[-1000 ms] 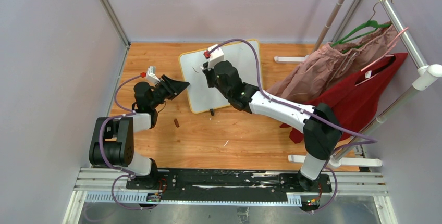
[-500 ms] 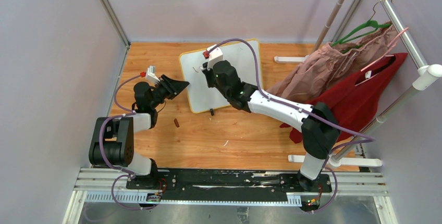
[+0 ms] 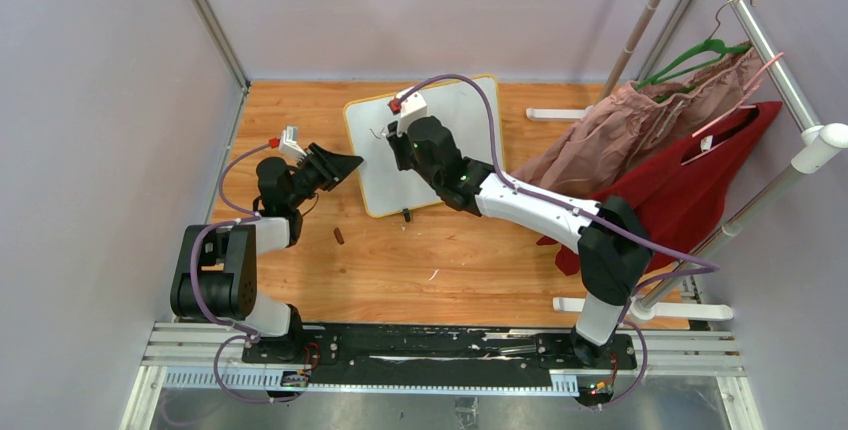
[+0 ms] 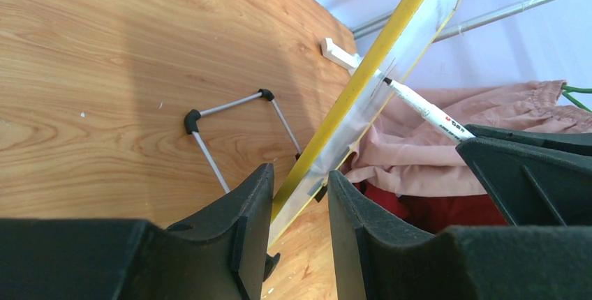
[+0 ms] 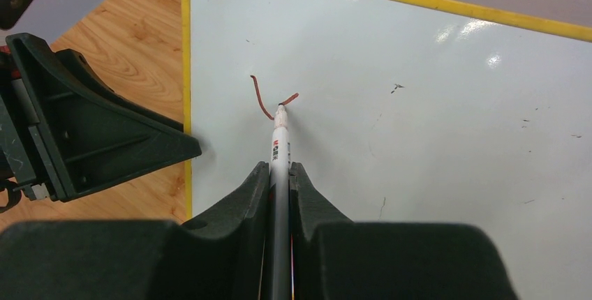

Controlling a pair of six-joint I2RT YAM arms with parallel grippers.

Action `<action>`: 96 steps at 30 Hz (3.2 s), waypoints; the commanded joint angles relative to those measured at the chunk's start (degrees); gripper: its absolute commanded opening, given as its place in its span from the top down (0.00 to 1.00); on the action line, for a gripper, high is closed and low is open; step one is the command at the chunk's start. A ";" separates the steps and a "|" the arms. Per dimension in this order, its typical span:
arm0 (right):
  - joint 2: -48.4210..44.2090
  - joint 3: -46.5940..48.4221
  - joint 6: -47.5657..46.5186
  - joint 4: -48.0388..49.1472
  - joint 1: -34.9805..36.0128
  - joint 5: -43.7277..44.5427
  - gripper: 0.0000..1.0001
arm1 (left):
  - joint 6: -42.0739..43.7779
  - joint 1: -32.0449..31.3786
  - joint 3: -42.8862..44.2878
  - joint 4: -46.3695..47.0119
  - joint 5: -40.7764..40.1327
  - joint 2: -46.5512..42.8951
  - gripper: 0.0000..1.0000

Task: Write a sentence on the whiteboard

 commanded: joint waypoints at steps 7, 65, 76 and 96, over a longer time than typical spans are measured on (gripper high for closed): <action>0.38 -0.29 1.12 -1.84 -0.55 -1.92 1.00 | -0.51 -0.27 0.81 3.49 1.06 -0.25 0.61; -4.24 -1.48 3.50 -2.87 -2.66 -4.41 1.00 | -0.43 -0.30 0.69 3.32 1.06 -0.97 0.58; -2.94 -1.21 3.61 -3.33 -2.66 -4.48 1.00 | -0.26 -0.31 0.81 2.97 1.06 -1.06 0.53; -2.82 -3.39 3.58 -5.24 -2.66 -4.58 1.00 | -0.35 -0.32 0.81 3.14 0.97 -1.06 0.52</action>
